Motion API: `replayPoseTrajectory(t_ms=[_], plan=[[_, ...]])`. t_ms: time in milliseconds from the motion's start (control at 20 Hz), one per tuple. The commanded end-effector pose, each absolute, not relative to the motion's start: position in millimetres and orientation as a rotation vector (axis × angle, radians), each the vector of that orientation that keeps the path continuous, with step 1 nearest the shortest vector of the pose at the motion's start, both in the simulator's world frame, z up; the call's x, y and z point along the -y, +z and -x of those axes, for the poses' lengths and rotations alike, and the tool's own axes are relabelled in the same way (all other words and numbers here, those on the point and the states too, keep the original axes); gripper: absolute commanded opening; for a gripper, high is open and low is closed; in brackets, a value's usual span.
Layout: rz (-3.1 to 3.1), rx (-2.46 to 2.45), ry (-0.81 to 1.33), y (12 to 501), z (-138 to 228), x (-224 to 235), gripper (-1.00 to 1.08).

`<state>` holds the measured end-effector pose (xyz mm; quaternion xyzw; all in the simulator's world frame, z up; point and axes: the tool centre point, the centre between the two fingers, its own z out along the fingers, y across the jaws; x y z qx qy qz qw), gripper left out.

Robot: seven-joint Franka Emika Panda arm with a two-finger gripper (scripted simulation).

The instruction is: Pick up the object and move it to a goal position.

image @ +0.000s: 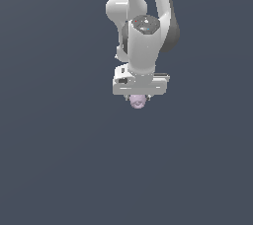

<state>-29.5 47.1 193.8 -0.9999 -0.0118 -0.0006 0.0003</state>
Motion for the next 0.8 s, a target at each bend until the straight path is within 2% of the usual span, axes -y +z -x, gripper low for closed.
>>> replayPoseTrajectory(t_ms=[0,750], plan=[[3.14,0.037,-0.001,222.7,29.3,-42.0,-1.0],[3.14,0.038,-0.001,382.8,22.5,-13.5,-1.0]])
